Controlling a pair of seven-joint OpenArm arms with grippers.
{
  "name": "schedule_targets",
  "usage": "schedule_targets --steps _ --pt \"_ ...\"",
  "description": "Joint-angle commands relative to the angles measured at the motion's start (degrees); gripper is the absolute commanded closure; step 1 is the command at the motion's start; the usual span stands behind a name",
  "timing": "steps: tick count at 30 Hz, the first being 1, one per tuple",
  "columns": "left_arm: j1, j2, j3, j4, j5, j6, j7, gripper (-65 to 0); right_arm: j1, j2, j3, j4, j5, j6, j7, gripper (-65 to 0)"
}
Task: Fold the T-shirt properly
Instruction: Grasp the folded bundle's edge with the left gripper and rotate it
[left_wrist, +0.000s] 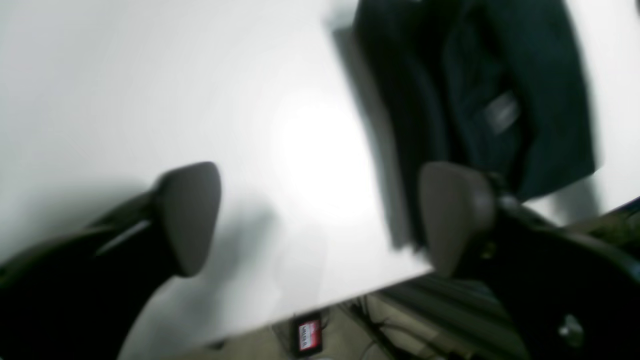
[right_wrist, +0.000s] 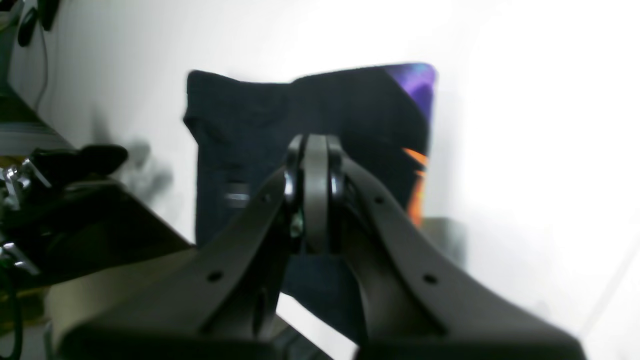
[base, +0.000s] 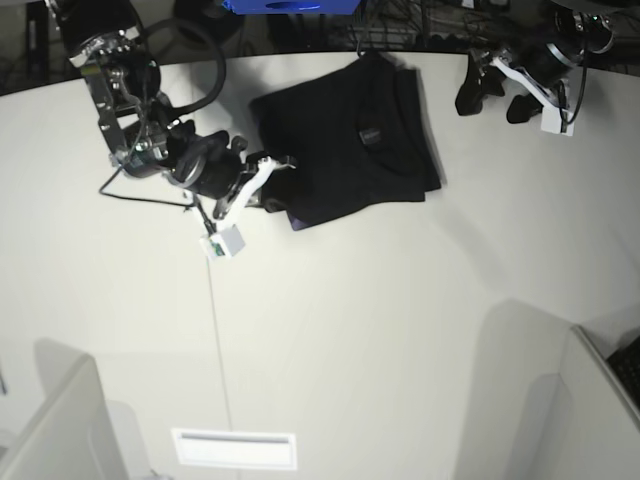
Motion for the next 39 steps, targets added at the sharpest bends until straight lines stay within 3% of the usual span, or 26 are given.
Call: schedule_targets --steps 1,7,11,20,25,27,32,34,36,39 --pt "-0.57 -0.32 1.59 -0.76 -1.84 -0.54 -0.75 -63.2 0.58 0.15 0.27 0.97 1.1 0.57 0.93 0.0" --pt "-6.29 1.26 9.5 -9.55 -2.1 -0.54 -0.93 -62.4 0.14 0.23 0.35 0.97 1.01 0.66 0.93 0.0" --pt "-7.78 3.46 9.94 -9.64 -2.54 -0.54 -0.75 -62.4 -0.12 1.46 0.35 0.88 0.83 0.66 0.93 0.0" --pt "-9.8 3.55 17.77 -11.31 -2.54 -0.54 -1.1 -62.4 -0.21 3.4 0.62 0.79 1.1 0.66 0.93 0.0" --pt "-11.21 3.55 19.26 -14.74 -2.54 3.46 -1.1 -60.4 -0.21 3.84 0.79 0.79 1.18 0.66 0.93 0.0" --pt "-11.47 3.37 19.17 -15.88 -2.54 4.61 -1.1 -48.1 -0.3 3.84 0.79 0.79 0.92 0.66 0.93 0.0" --pt "-15.17 3.28 19.44 -18.61 -2.54 11.81 -0.84 0.0 -2.85 3.84 7.04 0.62 0.83 0.75 1.28 0.0" --pt "-16.92 2.67 21.72 -20.19 -2.54 14.98 -0.75 0.0 -3.81 3.84 9.94 0.26 0.83 0.75 1.19 0.0" --pt "-18.95 -0.76 26.65 -20.63 -2.54 17.09 -0.75 0.0 -4.96 3.84 13.28 -0.53 0.75 1.98 1.01 0.0" --pt "-22.73 -6.83 35.96 -20.45 -2.8 20.69 -0.75 0.0 -7.77 3.84 19.34 -1.41 0.75 8.92 1.01 0.0"
